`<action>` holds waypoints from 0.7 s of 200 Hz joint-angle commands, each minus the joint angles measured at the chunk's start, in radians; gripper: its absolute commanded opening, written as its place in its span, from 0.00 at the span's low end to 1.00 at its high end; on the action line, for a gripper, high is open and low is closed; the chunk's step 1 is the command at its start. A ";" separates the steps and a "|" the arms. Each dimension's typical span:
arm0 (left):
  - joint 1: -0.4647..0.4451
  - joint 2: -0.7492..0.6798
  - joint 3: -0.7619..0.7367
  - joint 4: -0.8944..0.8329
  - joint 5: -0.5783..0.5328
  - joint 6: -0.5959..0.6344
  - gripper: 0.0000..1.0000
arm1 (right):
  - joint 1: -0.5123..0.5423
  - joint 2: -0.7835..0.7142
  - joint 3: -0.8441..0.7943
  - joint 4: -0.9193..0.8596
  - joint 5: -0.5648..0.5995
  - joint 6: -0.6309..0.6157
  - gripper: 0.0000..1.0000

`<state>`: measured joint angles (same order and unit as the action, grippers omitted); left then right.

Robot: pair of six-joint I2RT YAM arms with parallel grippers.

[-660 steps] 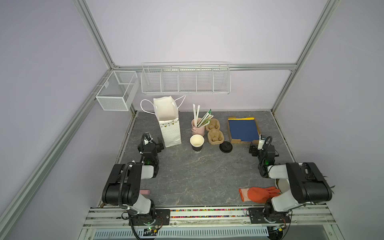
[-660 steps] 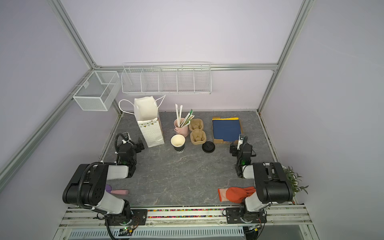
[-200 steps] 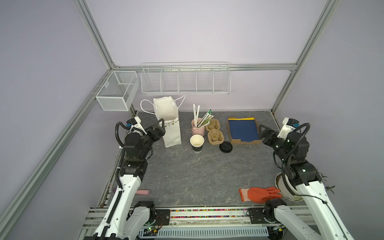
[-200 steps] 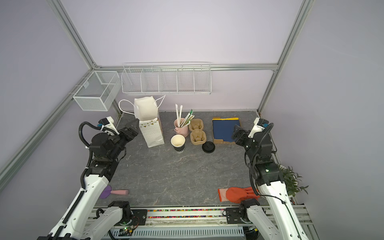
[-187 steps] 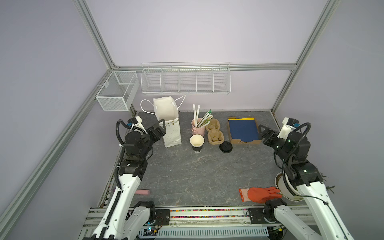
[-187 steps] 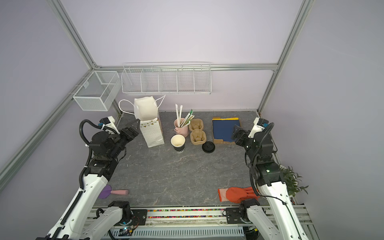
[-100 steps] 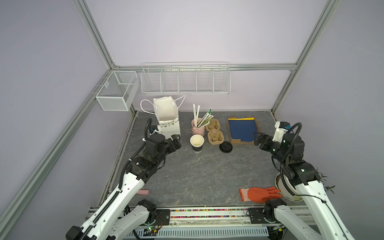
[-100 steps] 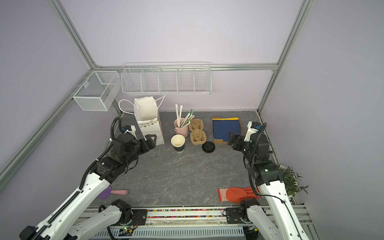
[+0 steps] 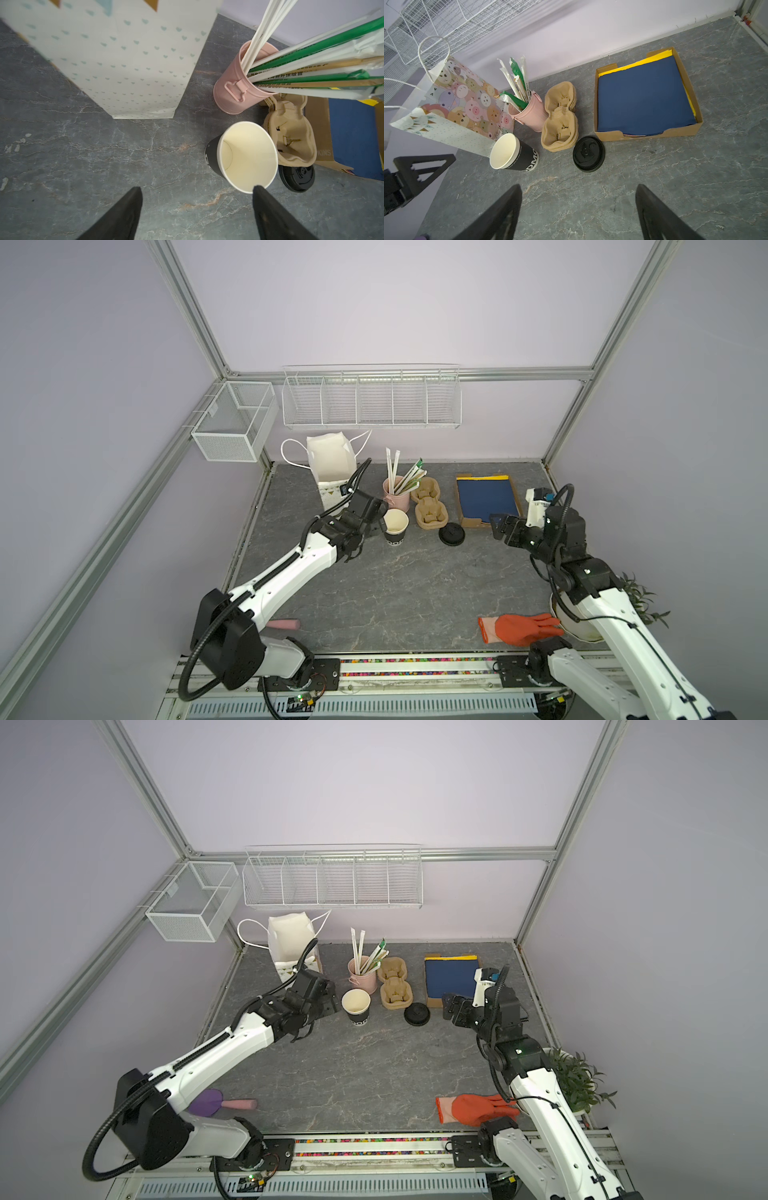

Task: Pack the takeout coffee
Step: 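Reach the left gripper to the paper cup while the right moves toward the lid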

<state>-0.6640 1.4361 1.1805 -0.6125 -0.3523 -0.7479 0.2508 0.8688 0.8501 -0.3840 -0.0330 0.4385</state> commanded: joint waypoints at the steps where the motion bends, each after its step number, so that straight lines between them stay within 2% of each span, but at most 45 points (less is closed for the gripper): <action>1: -0.006 0.081 0.078 -0.036 -0.013 -0.021 0.79 | 0.009 -0.009 -0.009 0.034 -0.037 -0.021 0.88; 52: -0.007 0.254 0.220 -0.143 0.041 -0.035 0.61 | 0.010 -0.028 -0.020 0.042 -0.055 -0.024 0.88; 84: -0.008 0.288 0.203 -0.124 0.073 -0.039 0.56 | 0.015 -0.044 -0.018 0.039 -0.069 -0.023 0.88; 100: -0.008 0.305 0.198 -0.122 0.073 -0.039 0.48 | 0.016 -0.056 -0.022 0.039 -0.068 -0.024 0.88; 127: -0.008 0.339 0.206 -0.119 0.084 -0.039 0.45 | 0.019 -0.066 -0.022 0.039 -0.068 -0.024 0.88; 140: -0.008 0.352 0.213 -0.118 0.091 -0.038 0.40 | 0.022 -0.068 -0.024 0.037 -0.068 -0.024 0.88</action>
<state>-0.6682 1.7512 1.3724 -0.7017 -0.2768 -0.7719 0.2615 0.8162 0.8448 -0.3687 -0.0841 0.4324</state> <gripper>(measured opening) 0.424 0.880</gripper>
